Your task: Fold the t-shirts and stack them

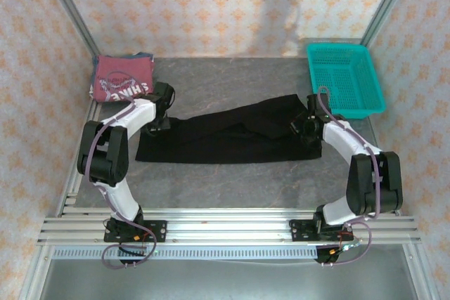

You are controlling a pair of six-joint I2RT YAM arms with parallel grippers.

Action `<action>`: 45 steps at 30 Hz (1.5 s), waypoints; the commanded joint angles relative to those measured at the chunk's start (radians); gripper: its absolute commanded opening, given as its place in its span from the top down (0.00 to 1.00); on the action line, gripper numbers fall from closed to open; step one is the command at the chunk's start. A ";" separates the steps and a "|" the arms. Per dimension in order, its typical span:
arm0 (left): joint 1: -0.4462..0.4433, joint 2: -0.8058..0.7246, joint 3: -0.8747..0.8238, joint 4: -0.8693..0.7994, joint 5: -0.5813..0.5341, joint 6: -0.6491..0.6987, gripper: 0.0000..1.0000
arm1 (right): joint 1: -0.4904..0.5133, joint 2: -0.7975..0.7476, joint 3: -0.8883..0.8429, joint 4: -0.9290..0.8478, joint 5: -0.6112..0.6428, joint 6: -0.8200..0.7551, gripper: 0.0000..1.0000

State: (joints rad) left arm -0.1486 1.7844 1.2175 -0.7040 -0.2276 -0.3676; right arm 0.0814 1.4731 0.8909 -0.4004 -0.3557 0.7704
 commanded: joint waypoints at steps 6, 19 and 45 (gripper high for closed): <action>-0.107 -0.131 0.087 -0.088 -0.081 -0.154 0.40 | -0.018 0.014 -0.035 -0.019 0.008 -0.056 0.86; -0.565 0.058 0.184 0.318 0.392 -0.552 0.40 | -0.055 0.112 0.081 -0.059 -0.081 -0.205 0.92; -0.588 0.514 0.577 0.373 0.278 -0.763 0.47 | -0.091 0.267 0.238 0.028 -0.150 -0.162 0.96</action>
State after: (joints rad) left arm -0.7475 2.2807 1.7676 -0.3447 0.0750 -1.1034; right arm -0.0044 1.7145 1.0946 -0.4107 -0.5068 0.5938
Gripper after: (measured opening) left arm 0.541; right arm 0.046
